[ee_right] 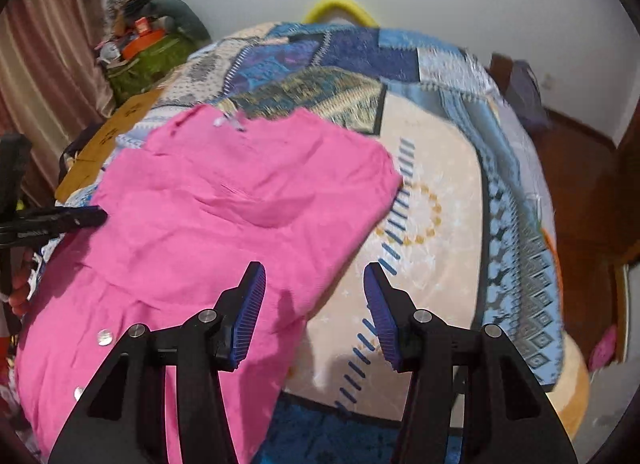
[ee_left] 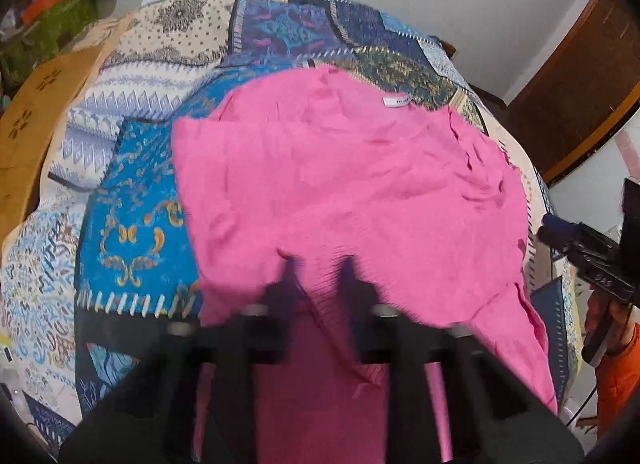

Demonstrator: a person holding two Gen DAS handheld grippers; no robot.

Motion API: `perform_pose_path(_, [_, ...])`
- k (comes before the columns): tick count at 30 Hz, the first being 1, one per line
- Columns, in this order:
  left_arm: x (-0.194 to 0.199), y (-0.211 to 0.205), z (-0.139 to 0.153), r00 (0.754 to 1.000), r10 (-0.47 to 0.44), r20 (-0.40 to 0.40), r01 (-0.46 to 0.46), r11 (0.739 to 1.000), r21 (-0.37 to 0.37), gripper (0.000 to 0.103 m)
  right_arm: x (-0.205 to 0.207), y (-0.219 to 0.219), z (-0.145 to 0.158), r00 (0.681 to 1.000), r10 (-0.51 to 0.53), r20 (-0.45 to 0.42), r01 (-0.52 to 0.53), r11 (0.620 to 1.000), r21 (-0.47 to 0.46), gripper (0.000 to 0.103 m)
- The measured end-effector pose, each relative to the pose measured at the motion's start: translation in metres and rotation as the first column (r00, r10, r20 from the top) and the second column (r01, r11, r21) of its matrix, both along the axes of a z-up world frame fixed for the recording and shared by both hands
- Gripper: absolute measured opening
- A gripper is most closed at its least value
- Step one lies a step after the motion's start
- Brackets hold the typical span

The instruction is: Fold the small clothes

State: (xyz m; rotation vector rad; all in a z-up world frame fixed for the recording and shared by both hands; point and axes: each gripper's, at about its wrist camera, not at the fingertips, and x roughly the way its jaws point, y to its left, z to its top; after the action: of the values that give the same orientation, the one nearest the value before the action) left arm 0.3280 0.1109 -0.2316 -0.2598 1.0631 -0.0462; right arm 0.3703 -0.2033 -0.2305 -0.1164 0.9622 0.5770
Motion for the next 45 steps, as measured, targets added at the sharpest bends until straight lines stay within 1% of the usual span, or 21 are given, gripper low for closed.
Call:
perform_pose_path(3, [0.000, 0.003, 0.003, 1.000, -0.009, 0.001, 0.009, 1.000, 0.008, 0.011, 0.006, 0.003, -0.007, 1.000, -0.004, -0.009, 0.004, 1.000, 0.012, 0.047])
perform_pose_path(5, [-0.001, 0.009, 0.009, 1.000, 0.007, 0.015, -0.008, 0.997, 0.077, 0.013, 0.008, 0.002, -0.010, 1.000, -0.004, -0.011, 0.004, 1.000, 0.017, 0.047])
perform_pose_path(7, [0.001, 0.022, 0.014, 0.999, 0.047, 0.027, -0.050, 0.990, 0.131, 0.033, 0.011, 0.004, -0.013, 1.000, -0.002, -0.013, 0.002, 1.000, 0.017, 0.047])
perform_pose_path(8, [0.003, 0.032, 0.014, 0.997, 0.065, 0.029, -0.068, 0.989, 0.129, 0.059, 0.012, 0.004, -0.014, 1.000, -0.002, -0.013, 0.002, 1.000, 0.017, 0.047])
perform_pose_path(9, [0.005, 0.040, 0.013, 0.996, 0.082, 0.036, -0.086, 0.989, 0.117, 0.069, 0.012, 0.004, -0.014, 1.000, -0.001, -0.013, 0.001, 1.000, 0.018, 0.047])
perform_pose_path(11, [0.014, 0.064, 0.006, 0.991, 0.130, 0.026, -0.132, 0.988, 0.076, 0.069, 0.017, 0.005, -0.015, 1.000, 0.005, -0.007, -0.005, 1.000, 0.025, 0.047])
perform_pose_path(14, [0.032, 0.088, -0.013, 0.981, 0.187, -0.048, -0.188, 0.982, -0.006, 0.069, 0.027, 0.009, -0.016, 1.000, 0.003, -0.001, -0.003, 0.999, 0.034, 0.047])
perform_pose_path(17, [0.044, 0.093, -0.019, 0.980, 0.193, -0.037, -0.195, 0.980, -0.048, 0.068, 0.037, 0.015, -0.016, 1.000, 0.001, -0.015, -0.001, 0.999, 0.050, 0.042])
perform_pose_path(18, [0.048, 0.090, -0.017, 0.985, 0.170, -0.020, -0.171, 0.984, -0.052, 0.058, 0.040, 0.018, -0.017, 1.000, 0.004, -0.015, -0.003, 0.999, 0.042, 0.031])
perform_pose_path(19, [0.052, 0.086, -0.015, 0.988, 0.152, -0.007, -0.152, 0.987, -0.042, 0.053, 0.043, 0.021, -0.017, 1.000, 0.007, -0.012, -0.007, 1.000, 0.028, 0.017])
perform_pose_path(21, [0.062, 0.075, -0.013, 0.995, 0.103, 0.016, -0.103, 0.995, -0.007, 0.022, 0.049, 0.026, -0.017, 1.000, 0.023, -0.018, -0.022, 0.999, 0.029, 0.011])
perform_pose_path(23, [0.070, 0.068, -0.011, 0.997, 0.073, 0.026, -0.074, 0.997, 0.016, 0.009, 0.056, 0.031, -0.014, 0.999, 0.032, -0.004, -0.032, 0.999, 0.014, 0.009])
perform_pose_path(24, [0.075, 0.064, -0.009, 0.998, 0.060, 0.037, -0.061, 0.997, 0.049, 0.008, 0.059, 0.034, -0.012, 0.999, 0.040, 0.007, -0.040, 0.999, -0.001, 0.009])
perform_pose_path(30, [0.098, 0.062, -0.001, 0.994, 0.066, 0.082, -0.083, 0.969, 0.234, 0.007, 0.083, 0.049, 0.003, 0.996, 0.036, 0.087, -0.031, 0.998, -0.055, 0.008])
perform_pose_path(33, [0.108, 0.071, 0.001, 0.992, 0.085, 0.095, -0.105, 0.966, 0.235, 0.007, 0.095, 0.054, 0.010, 0.994, 0.018, 0.110, -0.013, 0.998, -0.054, 0.008])
perform_pose_path(36, [0.110, 0.072, -0.004, 0.996, 0.076, 0.057, -0.086, 0.973, 0.213, 0.009, 0.098, 0.061, 0.010, 0.995, 0.024, 0.100, -0.017, 0.998, -0.067, 0.012])
perform_pose_path(37, [0.108, 0.070, -0.005, 0.996, 0.072, 0.047, -0.081, 0.972, 0.219, 0.011, 0.095, 0.062, 0.009, 0.995, 0.026, 0.097, -0.018, 0.997, -0.074, 0.018])
perform_pose_path(38, [0.104, 0.068, -0.006, 0.997, 0.066, 0.038, -0.073, 0.971, 0.227, 0.017, 0.094, 0.062, 0.008, 0.996, 0.033, 0.088, -0.026, 0.997, -0.076, 0.022])
perform_pose_path(40, [0.096, 0.064, -0.007, 0.998, 0.058, 0.026, -0.063, 0.970, 0.235, 0.033, 0.085, 0.060, 0.008, 0.996, 0.047, 0.079, -0.040, 0.996, -0.084, 0.037])
perform_pose_path(41, [0.088, 0.061, -0.006, 0.999, 0.049, 0.022, -0.053, 0.970, 0.239, 0.040, 0.079, 0.059, 0.008, 0.995, 0.053, 0.080, -0.046, 0.995, -0.089, 0.039])
perform_pose_path(45, [0.059, 0.053, 0.004, 0.999, 0.026, 0.019, -0.029, 0.972, 0.235, 0.045, 0.047, 0.050, 0.016, 0.993, 0.092, 0.070, -0.085, 0.992, -0.090, 0.043])
